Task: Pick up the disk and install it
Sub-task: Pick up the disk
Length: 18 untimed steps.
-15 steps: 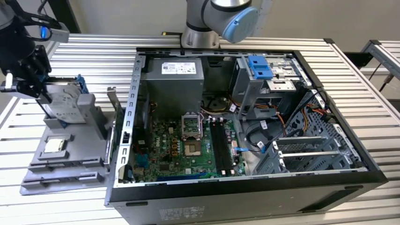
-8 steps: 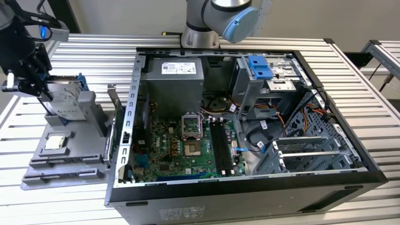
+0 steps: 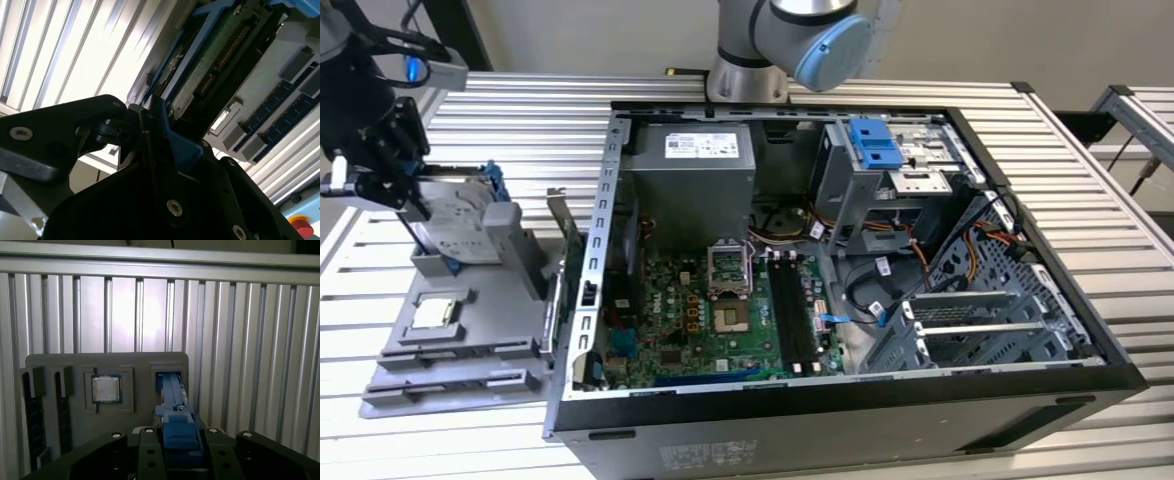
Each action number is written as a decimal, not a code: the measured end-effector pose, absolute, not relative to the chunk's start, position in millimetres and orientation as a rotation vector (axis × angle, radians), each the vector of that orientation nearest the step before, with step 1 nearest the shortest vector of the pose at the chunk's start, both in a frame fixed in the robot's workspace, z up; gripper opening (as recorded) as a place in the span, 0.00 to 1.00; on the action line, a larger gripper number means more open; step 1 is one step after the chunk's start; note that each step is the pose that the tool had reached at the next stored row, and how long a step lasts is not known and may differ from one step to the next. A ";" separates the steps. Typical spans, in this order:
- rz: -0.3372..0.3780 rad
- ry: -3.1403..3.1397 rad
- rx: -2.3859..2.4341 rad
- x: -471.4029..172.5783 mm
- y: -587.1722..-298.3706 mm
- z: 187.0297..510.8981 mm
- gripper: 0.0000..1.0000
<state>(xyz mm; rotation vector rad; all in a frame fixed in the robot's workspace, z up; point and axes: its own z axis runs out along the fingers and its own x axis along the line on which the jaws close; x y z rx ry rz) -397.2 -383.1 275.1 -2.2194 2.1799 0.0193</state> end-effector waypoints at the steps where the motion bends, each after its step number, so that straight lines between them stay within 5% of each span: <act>1: 0.019 2.180 -2.219 -397.3 -383.1 275.4 0.00; 18: 0.013 2.177 -2.217 -397.6 -383.1 293.8 0.00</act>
